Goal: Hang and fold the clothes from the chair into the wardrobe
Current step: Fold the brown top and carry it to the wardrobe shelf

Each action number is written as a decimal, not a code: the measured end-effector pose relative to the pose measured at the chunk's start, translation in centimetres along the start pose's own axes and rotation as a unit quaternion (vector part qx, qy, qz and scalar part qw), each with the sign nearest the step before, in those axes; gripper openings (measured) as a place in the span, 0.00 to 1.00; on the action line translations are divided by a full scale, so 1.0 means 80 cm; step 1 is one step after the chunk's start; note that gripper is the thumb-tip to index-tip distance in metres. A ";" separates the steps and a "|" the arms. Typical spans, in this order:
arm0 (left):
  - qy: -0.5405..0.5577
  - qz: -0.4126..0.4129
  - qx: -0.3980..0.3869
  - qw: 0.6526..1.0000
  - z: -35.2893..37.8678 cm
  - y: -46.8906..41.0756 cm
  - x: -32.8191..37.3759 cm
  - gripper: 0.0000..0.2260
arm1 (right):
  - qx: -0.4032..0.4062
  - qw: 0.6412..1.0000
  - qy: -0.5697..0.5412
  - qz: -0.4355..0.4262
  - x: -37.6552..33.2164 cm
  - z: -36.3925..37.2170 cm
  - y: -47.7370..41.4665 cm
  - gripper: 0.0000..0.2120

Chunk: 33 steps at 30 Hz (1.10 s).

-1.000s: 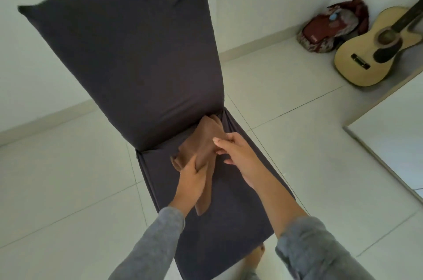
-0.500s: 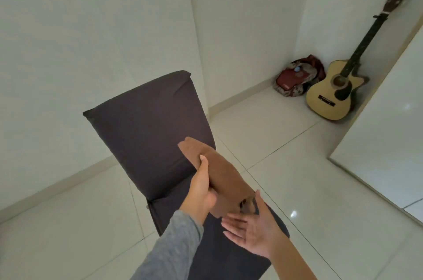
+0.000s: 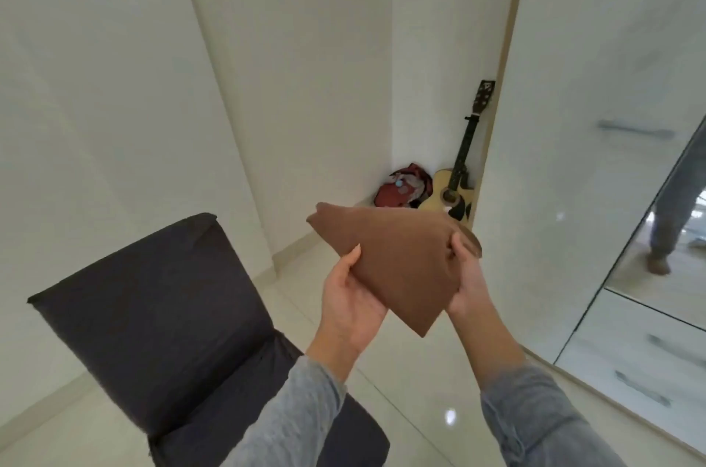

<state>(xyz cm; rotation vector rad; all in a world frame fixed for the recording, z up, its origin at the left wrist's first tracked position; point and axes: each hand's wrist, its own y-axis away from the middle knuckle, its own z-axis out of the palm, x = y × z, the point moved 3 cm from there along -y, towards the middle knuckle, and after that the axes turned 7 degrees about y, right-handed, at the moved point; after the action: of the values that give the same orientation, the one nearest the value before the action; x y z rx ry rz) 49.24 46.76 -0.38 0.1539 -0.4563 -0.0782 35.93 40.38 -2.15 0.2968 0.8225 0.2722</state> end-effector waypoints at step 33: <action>-0.350 -0.388 -0.245 0.817 0.380 -0.068 -0.807 0.14 | 0.346 0.906 -0.001 -0.243 -0.493 -0.706 0.377 0.26</action>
<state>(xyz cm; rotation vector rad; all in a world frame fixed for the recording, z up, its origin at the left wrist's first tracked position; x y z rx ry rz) -22.25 44.54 -2.25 -0.2245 -1.0725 -1.0853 -35.74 63.10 -1.06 0.7386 0.9433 -0.5069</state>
